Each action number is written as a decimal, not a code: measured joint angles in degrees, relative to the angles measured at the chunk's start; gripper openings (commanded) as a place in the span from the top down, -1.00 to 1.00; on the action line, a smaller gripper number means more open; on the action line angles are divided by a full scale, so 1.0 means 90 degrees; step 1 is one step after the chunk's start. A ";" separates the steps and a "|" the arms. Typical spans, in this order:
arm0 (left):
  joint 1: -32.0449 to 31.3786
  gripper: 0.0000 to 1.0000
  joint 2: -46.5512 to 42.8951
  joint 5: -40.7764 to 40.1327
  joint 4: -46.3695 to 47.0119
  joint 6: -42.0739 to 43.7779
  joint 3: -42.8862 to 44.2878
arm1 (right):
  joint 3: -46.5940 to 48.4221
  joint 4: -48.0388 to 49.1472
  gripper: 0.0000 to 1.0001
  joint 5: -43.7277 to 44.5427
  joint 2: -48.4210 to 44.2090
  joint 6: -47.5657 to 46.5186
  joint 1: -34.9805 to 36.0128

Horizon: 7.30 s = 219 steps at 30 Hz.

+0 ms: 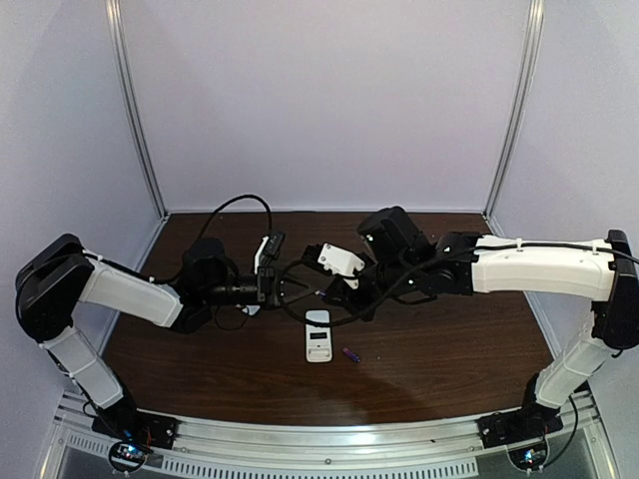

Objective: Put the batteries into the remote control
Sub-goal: Pass from the left arm to the right, then place the battery in the battery compartment, then load the battery into the battery compartment.

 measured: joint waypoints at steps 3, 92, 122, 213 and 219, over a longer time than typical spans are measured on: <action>0.0032 1.00 0.0022 0.0007 0.0202 -0.0117 -0.0085 | 0.0000 0.0019 0.97 -0.0022 0.0000 0.0002 0.0007; 0.0442 -0.06 0.1702 -0.0942 -0.3084 0.1231 0.0928 | 0.2582 -0.3296 0.56 0.1498 0.3485 -0.0794 0.0843; 0.0503 -0.07 0.1812 -0.0789 -0.2863 0.1173 0.0835 | 0.2664 -0.3247 0.78 0.1496 0.3553 -0.0804 0.0845; -0.1248 -0.51 0.1229 -0.3116 -0.7036 0.2064 0.2273 | 0.1848 -0.0063 0.09 -0.2754 0.3908 0.1666 -0.2023; -0.1287 -0.56 0.1375 -0.3228 -0.7191 0.2123 0.2494 | 0.1797 -0.0049 0.10 -0.2752 0.3883 0.1540 -0.2011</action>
